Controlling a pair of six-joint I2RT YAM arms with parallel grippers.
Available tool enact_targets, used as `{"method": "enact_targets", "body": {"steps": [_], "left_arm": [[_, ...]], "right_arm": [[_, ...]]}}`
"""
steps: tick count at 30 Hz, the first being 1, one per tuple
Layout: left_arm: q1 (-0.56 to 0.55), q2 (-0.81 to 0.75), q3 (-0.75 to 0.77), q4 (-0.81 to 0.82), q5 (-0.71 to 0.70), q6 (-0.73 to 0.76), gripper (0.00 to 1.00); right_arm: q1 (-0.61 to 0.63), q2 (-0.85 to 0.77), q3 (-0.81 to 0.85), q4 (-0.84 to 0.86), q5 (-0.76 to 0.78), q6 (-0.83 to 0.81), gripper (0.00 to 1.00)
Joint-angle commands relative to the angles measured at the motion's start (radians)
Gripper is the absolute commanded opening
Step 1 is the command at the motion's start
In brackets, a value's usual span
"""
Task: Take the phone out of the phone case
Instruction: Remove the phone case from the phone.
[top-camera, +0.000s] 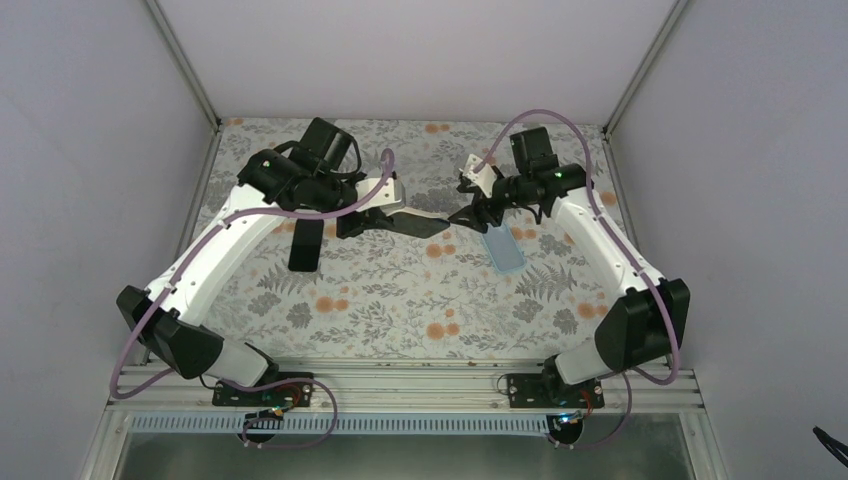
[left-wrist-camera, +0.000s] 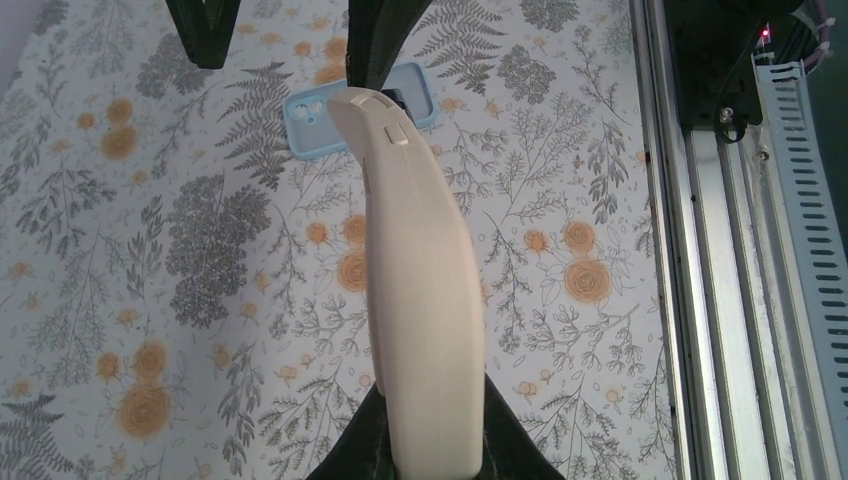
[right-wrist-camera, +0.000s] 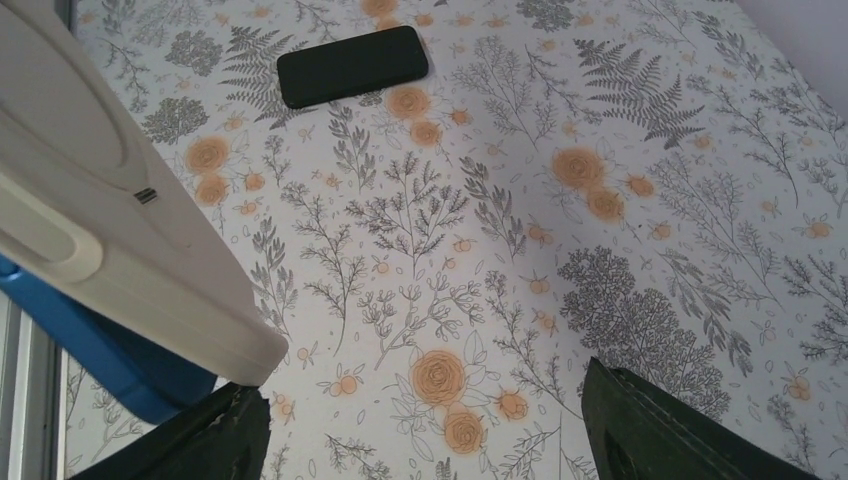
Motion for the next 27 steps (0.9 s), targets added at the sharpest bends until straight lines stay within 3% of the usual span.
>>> {"method": "enact_targets", "body": {"steps": [1,10,17,20,24,27], "left_arm": [[-0.040,0.006,0.045,-0.084,0.316,0.067,0.02],[-0.040,0.013,0.055,-0.022,0.264,0.026,0.02],[-0.026,-0.006,0.049,0.125,0.021,-0.030,0.02],[-0.003,-0.036,0.020,0.254,-0.113,-0.049,0.02],[0.029,-0.056,-0.058,0.502,-0.363,-0.089,0.02],[0.076,-0.070,-0.111,0.730,-0.455,-0.134,0.02]], "right_arm": [[0.033,0.045,0.076,0.131,0.041,0.045,0.80],[0.157,0.099,0.181,-0.029,-0.129,-0.023,0.83],[0.288,0.241,0.331,-0.300,-0.317,-0.160,0.84],[0.332,0.302,0.415,-0.467,-0.456,-0.244,0.82],[0.414,0.273,0.400,-0.470,-0.494,-0.235,0.82],[0.457,0.280,0.366,-0.470,-0.493,-0.229,0.75]]}}
